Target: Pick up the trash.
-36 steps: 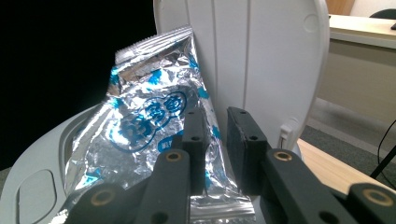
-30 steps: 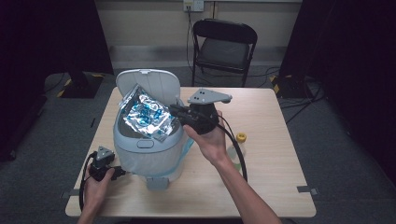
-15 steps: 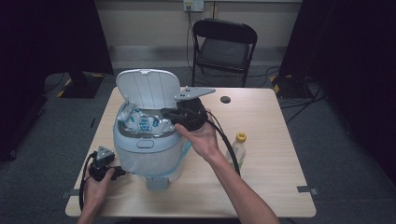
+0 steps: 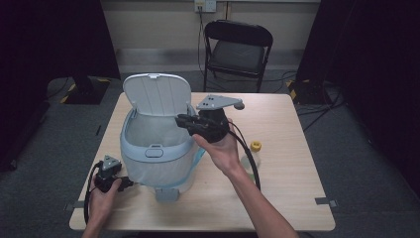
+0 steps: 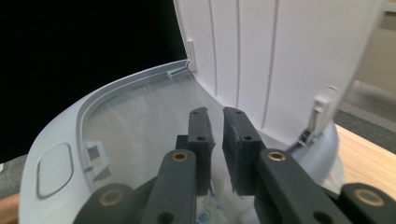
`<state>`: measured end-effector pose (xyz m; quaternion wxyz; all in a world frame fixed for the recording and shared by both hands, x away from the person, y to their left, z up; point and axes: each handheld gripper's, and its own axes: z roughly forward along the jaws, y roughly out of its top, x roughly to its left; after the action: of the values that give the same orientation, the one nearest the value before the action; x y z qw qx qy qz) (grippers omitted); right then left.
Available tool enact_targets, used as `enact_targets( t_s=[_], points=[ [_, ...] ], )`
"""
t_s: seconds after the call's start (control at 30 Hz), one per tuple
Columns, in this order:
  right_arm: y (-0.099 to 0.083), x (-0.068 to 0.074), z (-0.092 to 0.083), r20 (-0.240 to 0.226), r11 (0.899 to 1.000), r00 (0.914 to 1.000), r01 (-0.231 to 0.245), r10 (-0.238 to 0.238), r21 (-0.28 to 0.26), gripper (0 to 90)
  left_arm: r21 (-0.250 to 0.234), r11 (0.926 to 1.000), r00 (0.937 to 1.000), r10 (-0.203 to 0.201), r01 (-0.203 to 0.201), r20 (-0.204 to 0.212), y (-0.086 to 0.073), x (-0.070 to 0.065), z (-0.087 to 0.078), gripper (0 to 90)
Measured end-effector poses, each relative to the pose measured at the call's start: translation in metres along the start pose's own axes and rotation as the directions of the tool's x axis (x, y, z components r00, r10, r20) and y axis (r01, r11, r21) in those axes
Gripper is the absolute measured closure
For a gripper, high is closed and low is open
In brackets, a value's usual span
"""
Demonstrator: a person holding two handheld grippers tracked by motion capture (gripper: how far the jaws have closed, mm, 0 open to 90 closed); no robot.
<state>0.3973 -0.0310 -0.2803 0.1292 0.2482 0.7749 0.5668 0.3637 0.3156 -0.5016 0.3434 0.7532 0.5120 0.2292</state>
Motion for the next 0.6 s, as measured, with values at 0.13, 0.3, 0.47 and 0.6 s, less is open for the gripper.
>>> enact_targets(
  t_s=[0.13, 0.3, 0.47, 0.6],
  points=[
    [-0.003, -0.001, -0.011, 0.007, 1.0, 1.0, -0.002, 0.002, -0.012, 78.4, 0.0, 1.0, 1.0, 0.0, 0.0, 0.0, 0.0, 0.0, 0.0, 25.5],
    [-0.008, -0.002, -0.026, 0.022, 1.0, 0.9998, -0.001, 0.002, -0.029, 75.6, 0.0, 1.0, 1.0, 0.0, 0.0, 0.001, 0.0, 0.0, 0.0, 25.5],
    [-0.015, 0.0, -0.038, 0.039, 0.999, 0.9992, -0.004, 0.006, -0.034, 72.3, 0.0, 1.0, 1.0, 0.0, 0.0, 0.001, 0.0, 0.0, 0.0, 25.4],
    [-0.024, -0.001, -0.048, 0.052, 0.999, 0.9984, -0.019, 0.021, -0.032, 69.2, 0.0, 1.0, 1.0, 0.001, -0.001, 0.001, 0.0, 0.0, 0.0, 25.3]
  ],
)
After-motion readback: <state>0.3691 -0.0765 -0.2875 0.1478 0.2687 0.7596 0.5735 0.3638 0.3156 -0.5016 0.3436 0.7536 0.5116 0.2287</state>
